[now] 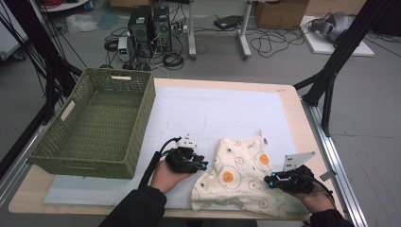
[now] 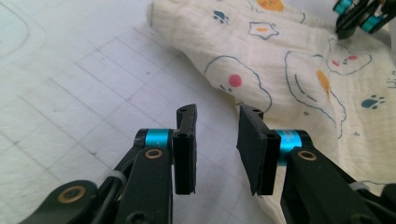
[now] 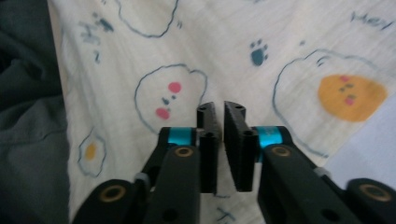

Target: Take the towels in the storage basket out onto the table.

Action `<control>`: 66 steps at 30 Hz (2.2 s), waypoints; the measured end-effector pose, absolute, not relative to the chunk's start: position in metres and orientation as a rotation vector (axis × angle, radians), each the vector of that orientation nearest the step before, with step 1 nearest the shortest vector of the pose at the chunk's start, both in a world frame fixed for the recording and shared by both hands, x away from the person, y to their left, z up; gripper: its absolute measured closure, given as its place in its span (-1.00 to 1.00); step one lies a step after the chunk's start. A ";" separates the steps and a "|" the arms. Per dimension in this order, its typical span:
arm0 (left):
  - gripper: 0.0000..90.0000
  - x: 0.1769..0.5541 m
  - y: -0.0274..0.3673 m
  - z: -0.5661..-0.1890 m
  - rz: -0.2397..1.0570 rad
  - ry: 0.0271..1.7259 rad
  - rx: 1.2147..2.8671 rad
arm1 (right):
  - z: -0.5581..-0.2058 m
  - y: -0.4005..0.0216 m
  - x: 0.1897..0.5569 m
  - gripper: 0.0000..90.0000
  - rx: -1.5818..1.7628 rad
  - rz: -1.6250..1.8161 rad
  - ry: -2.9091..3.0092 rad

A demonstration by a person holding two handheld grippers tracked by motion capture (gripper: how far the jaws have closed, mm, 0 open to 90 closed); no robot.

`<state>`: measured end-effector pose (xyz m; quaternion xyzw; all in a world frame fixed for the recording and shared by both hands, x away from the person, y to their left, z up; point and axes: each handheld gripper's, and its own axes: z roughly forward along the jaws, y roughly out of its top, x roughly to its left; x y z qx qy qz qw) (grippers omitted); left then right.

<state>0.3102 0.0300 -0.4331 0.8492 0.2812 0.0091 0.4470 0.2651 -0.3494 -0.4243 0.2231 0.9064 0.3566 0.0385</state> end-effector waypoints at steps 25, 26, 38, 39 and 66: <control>0.99 0.296 0.030 -0.429 0.169 0.603 2.223 | -0.428 -0.319 0.310 0.30 0.703 1.102 2.722; 0.99 0.295 0.036 -0.425 0.195 0.619 2.211 | -0.427 -0.318 0.311 0.30 0.698 1.100 2.719; 0.98 0.300 0.093 -0.398 0.335 0.768 2.103 | -0.423 -0.300 0.316 0.30 0.661 1.088 2.723; 0.94 0.302 0.092 -0.400 0.311 0.775 2.095 | -0.424 -0.300 0.317 0.29 0.661 1.092 2.718; 0.57 0.325 0.074 -0.430 0.182 0.781 2.210 | -0.436 -0.306 0.315 0.30 0.721 1.097 2.698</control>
